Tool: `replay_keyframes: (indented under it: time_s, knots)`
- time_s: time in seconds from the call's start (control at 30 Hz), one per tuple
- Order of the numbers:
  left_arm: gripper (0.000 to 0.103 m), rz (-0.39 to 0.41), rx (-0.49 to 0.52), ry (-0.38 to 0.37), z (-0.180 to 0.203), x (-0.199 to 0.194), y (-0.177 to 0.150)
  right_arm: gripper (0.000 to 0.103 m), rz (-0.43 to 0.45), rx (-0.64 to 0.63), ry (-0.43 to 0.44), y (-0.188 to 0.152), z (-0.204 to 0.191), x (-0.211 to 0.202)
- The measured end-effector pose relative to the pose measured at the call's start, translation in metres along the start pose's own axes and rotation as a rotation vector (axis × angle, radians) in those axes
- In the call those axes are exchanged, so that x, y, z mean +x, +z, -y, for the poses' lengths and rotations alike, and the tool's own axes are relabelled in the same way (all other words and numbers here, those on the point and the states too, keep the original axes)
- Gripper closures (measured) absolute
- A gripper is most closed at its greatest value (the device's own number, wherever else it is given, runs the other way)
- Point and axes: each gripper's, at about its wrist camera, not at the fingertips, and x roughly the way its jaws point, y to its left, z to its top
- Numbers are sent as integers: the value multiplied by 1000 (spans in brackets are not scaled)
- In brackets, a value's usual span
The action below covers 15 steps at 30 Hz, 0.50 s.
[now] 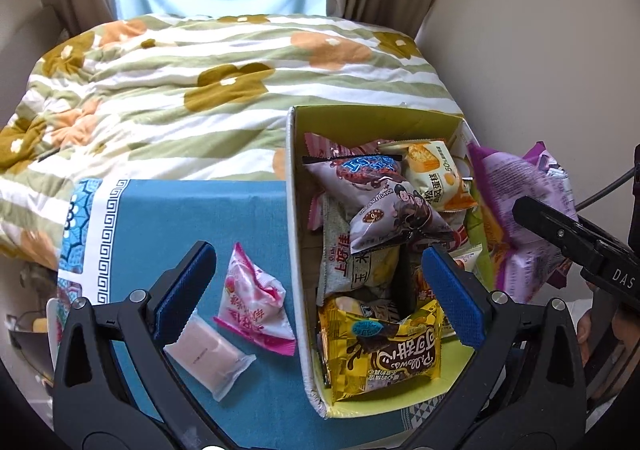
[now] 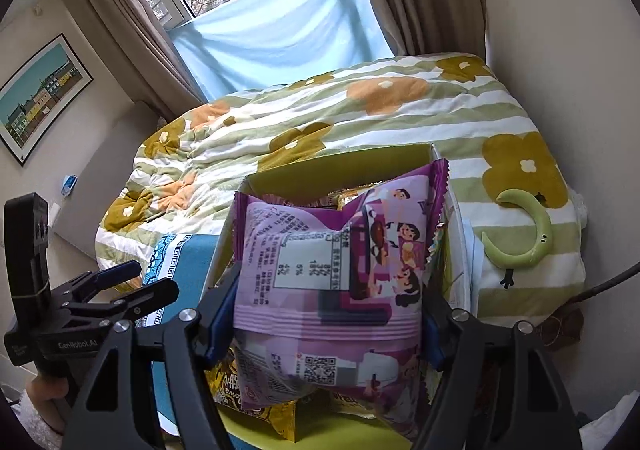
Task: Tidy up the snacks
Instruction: 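Carry both bags over the green box and open both tools to drop them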
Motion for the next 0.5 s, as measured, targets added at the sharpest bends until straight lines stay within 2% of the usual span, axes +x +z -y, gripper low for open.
replay_keyframes:
  time_s: [0.03,0.1,0.13,0.17,0.27,0.5]
  knots:
    - [1,2,-6,-2,-1,0,-1,30,4,4,17,0,0,1]
    - [1,-2,-15,-6,-5,-2,-5,18,19,11,38,-3,-1,0]
    - [1,-6,-17,-5,-5,-1,-8,6,32,9,42,-6,-2,-2]
    - [1,-10,-19,-4,-6,-1,-11,0,48,1,42,-9,-4,-4]
    - [1,-23,-28,-1,-9,1,-21,0,86,-27,14,-18,-6,-11]
    - [1,-40,-50,11,-13,-1,-40,1,78,-51,-12,-30,-2,-13]
